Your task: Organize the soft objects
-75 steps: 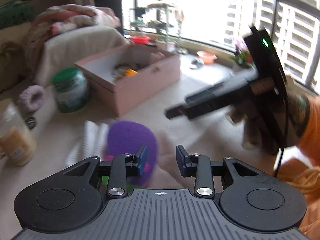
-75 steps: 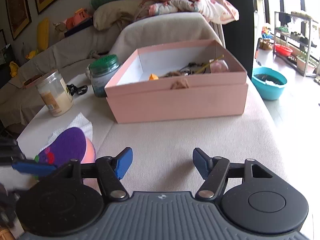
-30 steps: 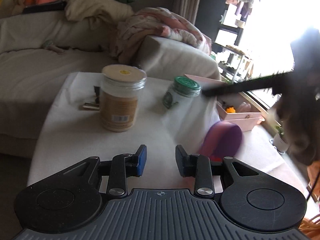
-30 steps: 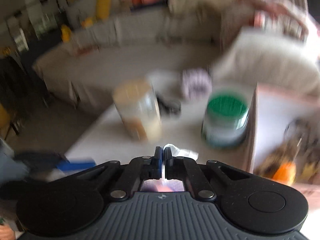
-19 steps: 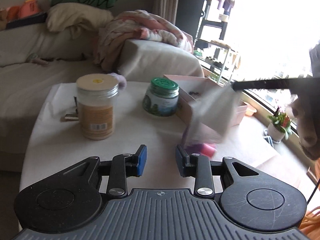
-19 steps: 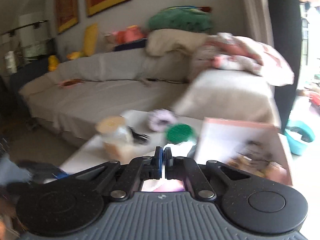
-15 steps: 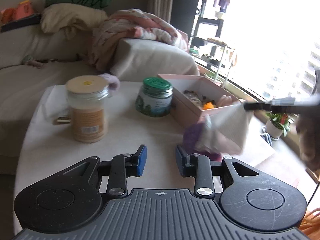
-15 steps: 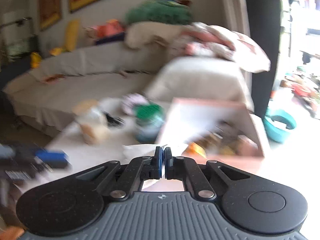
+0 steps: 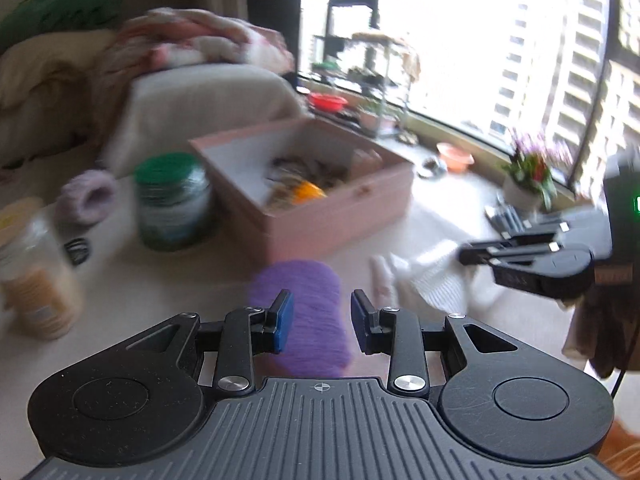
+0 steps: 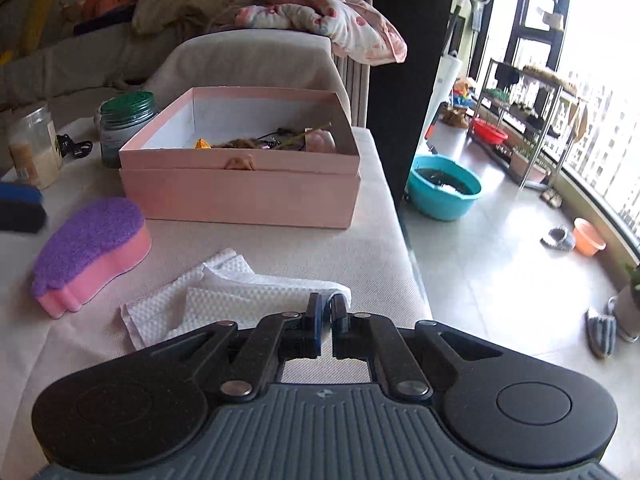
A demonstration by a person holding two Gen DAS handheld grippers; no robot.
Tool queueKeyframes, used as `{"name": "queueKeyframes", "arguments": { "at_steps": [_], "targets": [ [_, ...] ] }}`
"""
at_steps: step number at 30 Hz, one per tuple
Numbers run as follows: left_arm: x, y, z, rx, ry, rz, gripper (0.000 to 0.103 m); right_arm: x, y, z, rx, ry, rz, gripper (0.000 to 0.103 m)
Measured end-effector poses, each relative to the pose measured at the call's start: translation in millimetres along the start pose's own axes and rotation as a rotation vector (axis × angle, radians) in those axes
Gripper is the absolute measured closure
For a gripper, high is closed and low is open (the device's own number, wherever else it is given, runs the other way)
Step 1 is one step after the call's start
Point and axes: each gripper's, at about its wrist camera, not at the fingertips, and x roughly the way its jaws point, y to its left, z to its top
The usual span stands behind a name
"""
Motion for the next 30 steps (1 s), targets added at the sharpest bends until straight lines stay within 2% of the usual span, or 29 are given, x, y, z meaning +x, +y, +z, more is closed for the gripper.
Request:
{"name": "queueKeyframes", "arguments": {
  "at_steps": [2, 3, 5, 8, 10, 13, 15, 17, 19, 21, 22, 25, 27, 30],
  "targets": [
    [11.2, -12.2, -6.4, 0.072, 0.027, 0.029, 0.068, 4.7, 3.5, -5.1, 0.011, 0.009, 0.008, 0.083],
    [16.3, -16.2, -8.5, 0.094, 0.042, 0.051, 0.068, 3.9, 4.3, -9.7, 0.018, -0.014, -0.002, 0.080],
    [19.3, -19.7, -10.6, 0.117, 0.043, 0.076, 0.068, 1.8, 6.6, -15.0, 0.014, -0.037, -0.021, 0.077],
    [20.2, -19.7, -8.6, 0.104, 0.062, 0.071, 0.065, -1.1, 7.9, -17.6, 0.016, -0.052, -0.025, 0.077],
    [21.9, -18.9, -7.1, 0.091, 0.070, 0.052, 0.053, -0.4, 4.2, -17.0, 0.041, -0.051, -0.017, 0.073],
    [21.0, -23.9, -8.9, 0.098, 0.068, 0.029, 0.039, 1.3, -8.2, -18.5, 0.102, -0.044, -0.013, 0.059],
    [17.8, -26.0, -10.9, 0.115, 0.055, 0.024, 0.038, 2.6, -16.2, -19.5, 0.150, -0.037, -0.001, 0.050],
    [12.6, -24.5, -11.2, 0.102, 0.015, 0.064, 0.039, 3.1, -17.2, -19.8, 0.152, -0.037, 0.018, 0.045],
    [11.2, -22.9, -10.8, 0.114, -0.026, 0.173, 0.041, 3.8, -13.5, -19.5, 0.134, -0.035, 0.009, 0.043],
    [17.0, -12.4, -8.7, 0.078, -0.004, 0.202, 0.042, 3.8, -12.0, -18.8, 0.133, -0.035, 0.013, 0.040],
    [20.3, -5.1, -7.7, 0.035, 0.016, 0.184, 0.039, 3.8, -12.3, -18.7, 0.134, -0.035, 0.020, 0.040],
    [26.8, 8.3, -4.0, -0.064, 0.030, 0.126, 0.037, 2.9, -12.8, -19.4, 0.137, -0.037, 0.029, 0.038],
    [31.8, 10.7, -2.4, -0.090, 0.035, 0.116, 0.032, 3.8, -12.0, -18.8, 0.131, -0.033, 0.042, 0.032],
    [40.8, 9.4, -4.8, -0.097, 0.059, 0.123, 0.031, 4.8, -10.0, -18.1, 0.117, -0.029, 0.053, 0.027]
  ]
}}
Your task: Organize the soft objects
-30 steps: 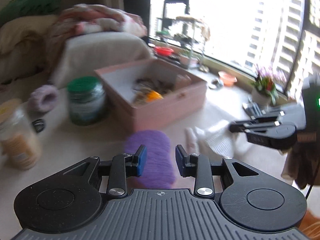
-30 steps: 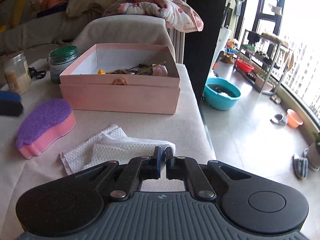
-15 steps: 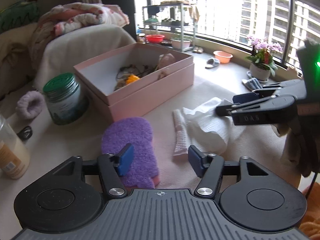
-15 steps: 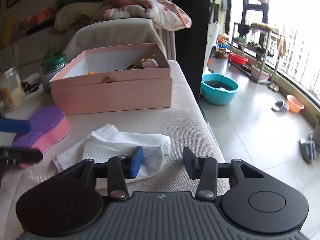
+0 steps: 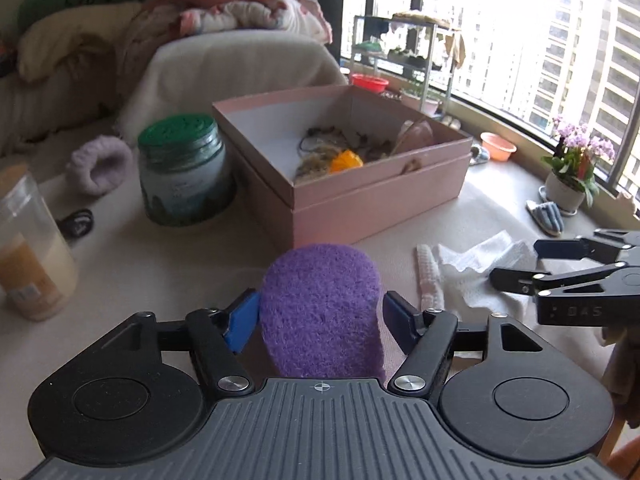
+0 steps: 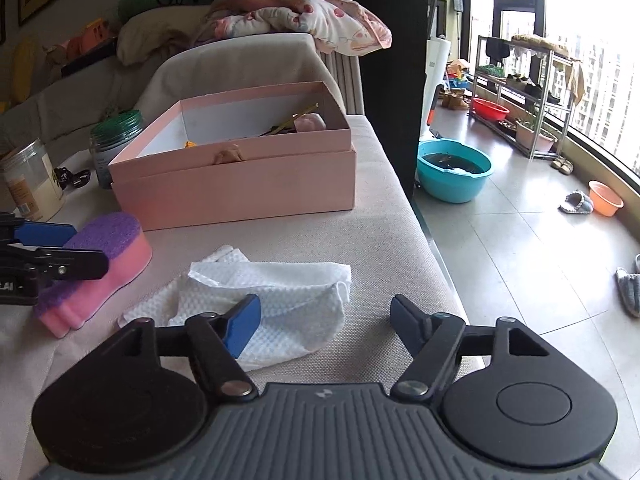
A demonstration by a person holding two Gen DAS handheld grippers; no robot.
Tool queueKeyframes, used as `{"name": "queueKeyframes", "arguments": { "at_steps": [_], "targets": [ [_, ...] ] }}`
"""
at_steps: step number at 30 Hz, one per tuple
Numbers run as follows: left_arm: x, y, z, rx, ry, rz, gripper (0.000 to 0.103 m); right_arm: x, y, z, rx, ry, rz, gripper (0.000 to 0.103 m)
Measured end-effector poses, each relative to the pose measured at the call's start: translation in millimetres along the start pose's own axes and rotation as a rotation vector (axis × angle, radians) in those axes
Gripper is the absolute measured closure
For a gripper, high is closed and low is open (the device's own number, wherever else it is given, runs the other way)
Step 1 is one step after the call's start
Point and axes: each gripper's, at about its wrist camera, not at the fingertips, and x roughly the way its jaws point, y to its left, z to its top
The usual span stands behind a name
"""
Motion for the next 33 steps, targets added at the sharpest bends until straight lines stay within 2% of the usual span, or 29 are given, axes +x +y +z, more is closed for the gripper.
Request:
{"name": "queueKeyframes", "arguments": {
  "at_steps": [3, 6, 8, 10, 13, 17, 20, 22, 23, 25, 27, 29, 31, 33],
  "targets": [
    [10.3, -7.4, -7.6, 0.060, 0.051, 0.017, 0.030, -0.9, -1.5, -0.4, 0.007, -0.002, 0.024, 0.026],
    [5.4, -3.6, -10.7, 0.070, 0.043, -0.002, 0.034, -7.6, -4.6, -0.6, 0.015, -0.029, 0.071, 0.026],
    [-3.6, 8.0, -12.0, 0.020, 0.026, -0.047, 0.035, -17.8, -2.1, -0.6, -0.009, -0.080, 0.086, 0.026],
    [-16.1, 20.4, -15.1, -0.030, -0.015, -0.067, 0.035, -23.1, 3.2, 1.9, -0.041, -0.092, 0.118, 0.025],
    [-34.7, 36.5, -18.8, -0.059, -0.045, -0.008, 0.035, -18.1, 10.8, 5.7, -0.048, -0.033, 0.142, 0.026],
    [-50.4, 55.3, -24.3, -0.079, -0.047, 0.059, 0.035, -9.8, 6.5, 9.2, 0.053, -0.011, 0.115, 0.026],
    [-49.9, 63.6, -33.0, -0.102, -0.049, 0.058, 0.035, -8.5, -8.0, 14.2, 0.158, -0.058, 0.056, 0.026],
    [-45.8, 64.0, -39.8, -0.122, -0.041, 0.032, 0.035, -5.0, -16.7, 16.8, 0.197, -0.051, 0.039, 0.026],
    [-42.8, 62.0, -42.7, -0.133, -0.034, 0.013, 0.035, -2.3, -19.2, 17.7, 0.199, -0.029, 0.057, 0.028],
    [-38.4, 59.3, -50.7, -0.154, -0.031, -0.032, 0.034, 1.6, -19.6, 16.9, 0.195, 0.014, 0.123, 0.047],
    [-38.7, 51.0, -57.0, -0.141, -0.063, -0.009, 0.035, 0.8, -13.2, 15.9, 0.167, 0.029, 0.166, 0.063],
    [-38.2, 44.6, -59.4, -0.114, -0.071, 0.013, 0.035, -2.1, -3.5, 16.0, 0.122, 0.042, 0.243, 0.068],
    [-37.5, 40.9, -59.6, -0.096, -0.066, 0.026, 0.035, -6.8, 12.1, 16.3, 0.050, 0.047, 0.310, 0.068],
    [-38.3, 38.2, -59.7, -0.085, -0.059, 0.038, 0.035, -13.5, 31.4, 15.6, -0.048, 0.041, 0.330, 0.066]
  ]
}}
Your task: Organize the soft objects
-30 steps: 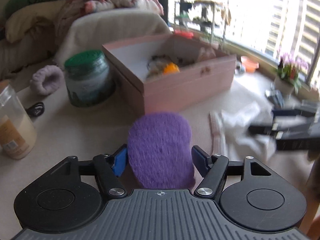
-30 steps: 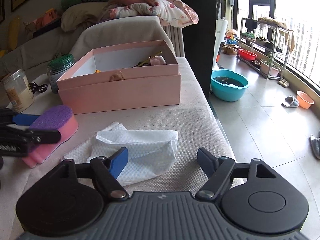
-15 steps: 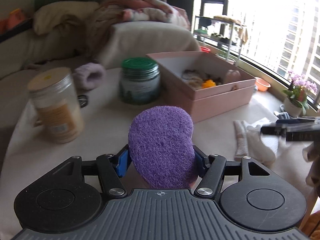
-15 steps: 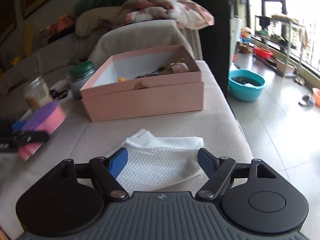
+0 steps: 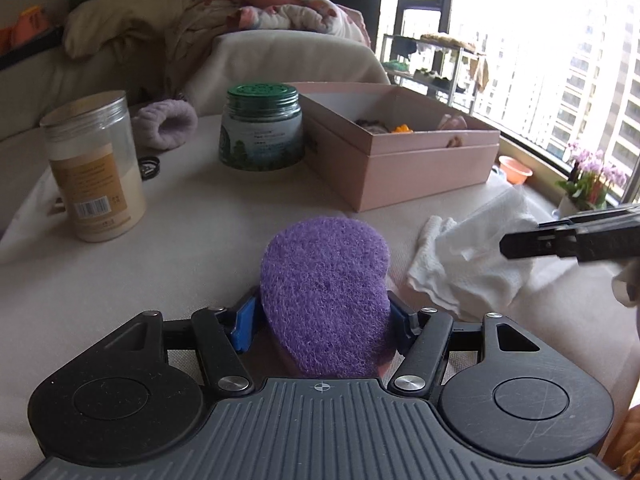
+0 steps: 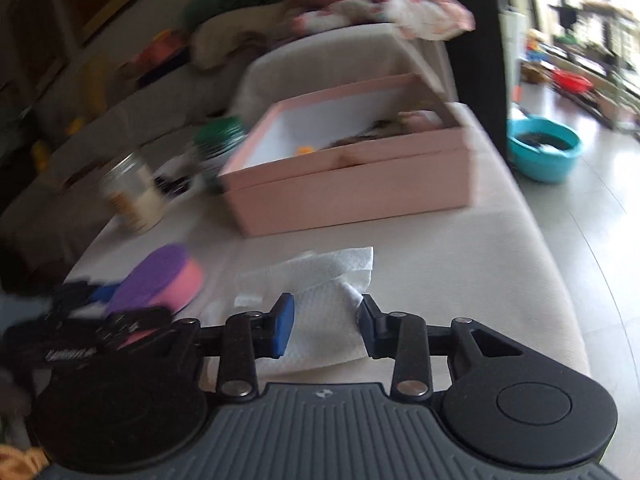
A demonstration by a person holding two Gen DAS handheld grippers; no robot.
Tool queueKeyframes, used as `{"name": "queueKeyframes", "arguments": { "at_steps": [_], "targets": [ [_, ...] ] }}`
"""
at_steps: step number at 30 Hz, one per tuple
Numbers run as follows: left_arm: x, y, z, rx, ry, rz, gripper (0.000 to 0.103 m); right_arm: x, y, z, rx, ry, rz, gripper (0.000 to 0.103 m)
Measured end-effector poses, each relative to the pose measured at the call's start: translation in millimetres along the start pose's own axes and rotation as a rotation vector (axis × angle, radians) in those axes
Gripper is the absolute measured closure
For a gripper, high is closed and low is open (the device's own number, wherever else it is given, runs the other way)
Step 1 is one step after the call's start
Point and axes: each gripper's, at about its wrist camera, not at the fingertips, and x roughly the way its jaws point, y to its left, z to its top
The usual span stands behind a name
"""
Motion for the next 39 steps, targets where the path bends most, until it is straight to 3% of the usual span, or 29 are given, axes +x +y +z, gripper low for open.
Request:
{"name": "queueKeyframes", "arguments": {
  "at_steps": [1, 3, 9, 15, 21, 26, 30, 33, 37, 39],
  "targets": [
    [-0.2, -2.3, -0.3, 0.009, 0.003, 0.010, 0.035, -0.6, 8.8, -0.2, -0.041, 0.001, -0.002, 0.062],
    [-0.5, -8.7, -1.6, 0.046, 0.011, 0.037, 0.035, -0.7, 21.1, -1.0, -0.100, -0.002, -0.020, 0.037],
    [-3.8, -6.5, -4.6, 0.035, 0.004, 0.032, 0.036, -0.7, 30.0, -3.3, -0.153, -0.003, 0.004, 0.028],
    [-4.7, -3.8, -5.6, 0.015, -0.009, 0.023, 0.036, 5.8, 50.8, -10.0, -0.260, 0.045, 0.053, 0.028],
    [-4.4, -4.5, -6.0, 0.023, -0.008, 0.029, 0.036, -19.1, 53.5, -10.2, -0.503, 0.017, -0.021, 0.028],
    [-4.2, -5.5, -5.9, 0.025, -0.008, 0.030, 0.036, -8.9, 48.3, -13.7, -0.568, 0.081, -0.077, 0.028],
    [-4.2, -5.4, -6.0, 0.024, -0.008, 0.030, 0.036, 9.6, 53.6, -9.2, -0.606, 0.053, -0.075, 0.028],
    [-4.4, -5.3, -6.1, 0.024, -0.009, 0.031, 0.036, 21.6, 57.9, 3.8, -0.650, 0.025, -0.048, 0.028],
    [-5.7, -8.4, -9.2, 0.036, -0.018, 0.048, 0.036, 48.1, 55.5, 24.4, -0.642, 0.083, 0.040, 0.028],
    [-8.9, -11.3, -13.0, 0.047, -0.028, 0.061, 0.036, 60.0, 48.7, 34.0, -0.573, 0.116, 0.094, 0.028]
  ]
}}
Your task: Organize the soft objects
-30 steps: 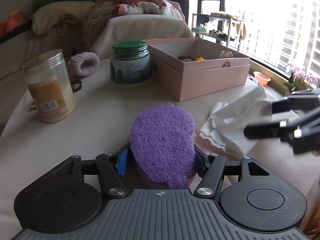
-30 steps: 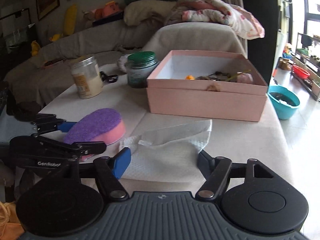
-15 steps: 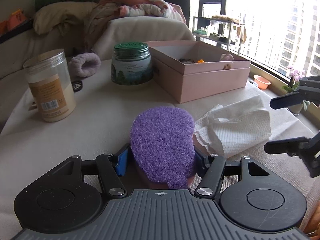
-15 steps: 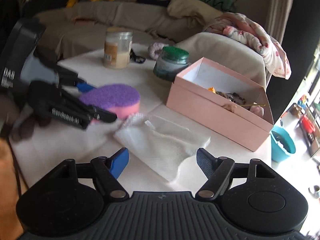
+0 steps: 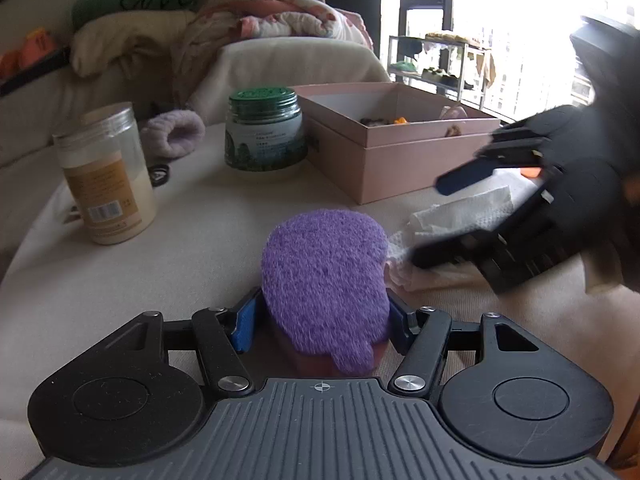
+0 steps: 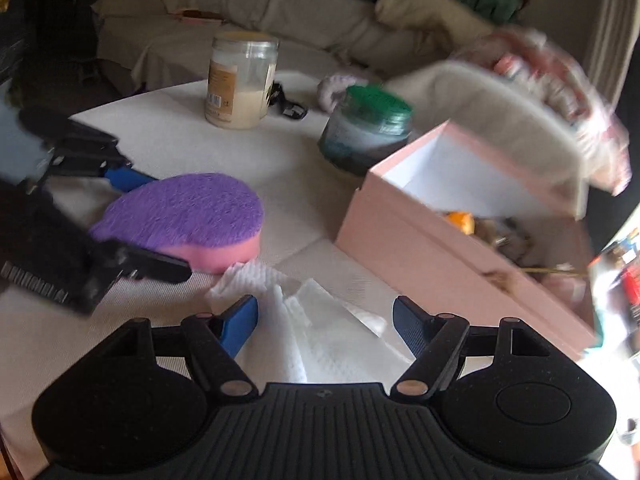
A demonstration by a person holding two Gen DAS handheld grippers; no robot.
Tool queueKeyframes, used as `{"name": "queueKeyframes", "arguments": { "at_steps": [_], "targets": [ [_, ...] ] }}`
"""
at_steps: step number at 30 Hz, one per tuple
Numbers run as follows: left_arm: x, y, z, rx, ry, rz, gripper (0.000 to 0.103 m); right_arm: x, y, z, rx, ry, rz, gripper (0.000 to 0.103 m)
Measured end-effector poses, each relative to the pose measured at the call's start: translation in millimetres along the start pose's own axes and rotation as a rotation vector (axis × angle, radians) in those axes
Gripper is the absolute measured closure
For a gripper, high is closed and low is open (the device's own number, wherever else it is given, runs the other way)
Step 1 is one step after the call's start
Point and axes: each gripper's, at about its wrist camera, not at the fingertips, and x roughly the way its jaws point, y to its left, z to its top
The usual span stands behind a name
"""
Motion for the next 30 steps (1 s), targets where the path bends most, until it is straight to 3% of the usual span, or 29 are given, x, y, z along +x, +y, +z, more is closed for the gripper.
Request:
{"name": "queueKeyframes", "arguments": {
  "at_steps": [1, 3, 4, 6, 9, 14, 21, 24, 26, 30],
  "targets": [
    [-1.5, -0.1, -1.5, -0.001, -0.005, 0.001, 0.037, 4.2, -5.8, 1.3, 0.049, 0.012, 0.031, 0.028],
    [-1.8, 1.2, -1.3, -0.003, -0.002, -0.006, 0.037, 6.5, -14.7, 0.8, 0.150, 0.025, 0.084, 0.042],
    [-1.6, 1.8, -0.8, -0.005, -0.001, -0.011, 0.037, 4.6, -13.0, -0.4, 0.160, 0.022, 0.072, 0.049],
    [-1.5, 2.5, 0.0, -0.005, 0.003, -0.014, 0.037, -2.2, -7.1, -3.7, 0.160, 0.026, 0.056, 0.076],
    [0.0, 3.3, 2.7, -0.001, 0.017, -0.016, 0.037, -15.0, -5.6, -12.2, 0.239, 0.042, 0.054, 0.091],
    [0.5, 10.4, 18.7, -0.063, 0.059, -0.053, 0.040, -43.9, -3.0, -23.9, 0.302, 0.027, 0.003, 0.092],
    [-25.9, 5.0, 44.0, -0.014, -0.064, -0.091, 0.040, -86.0, -14.3, -29.8, 0.391, -0.067, -0.019, 0.092],
    [-43.6, 4.5, 76.1, 0.010, -0.170, -0.134, 0.040, -119.0, -37.6, -18.8, 0.477, -0.194, 0.016, 0.092],
    [-46.9, 4.6, 109.3, 0.020, -0.242, -0.160, 0.040, -139.3, -58.8, -2.3, 0.527, -0.287, -0.008, 0.092],
    [-11.3, 6.0, 173.6, -0.028, -0.317, -0.253, 0.039, -146.2, -111.1, 36.9, 0.599, -0.387, -0.089, 0.092]
  ]
}}
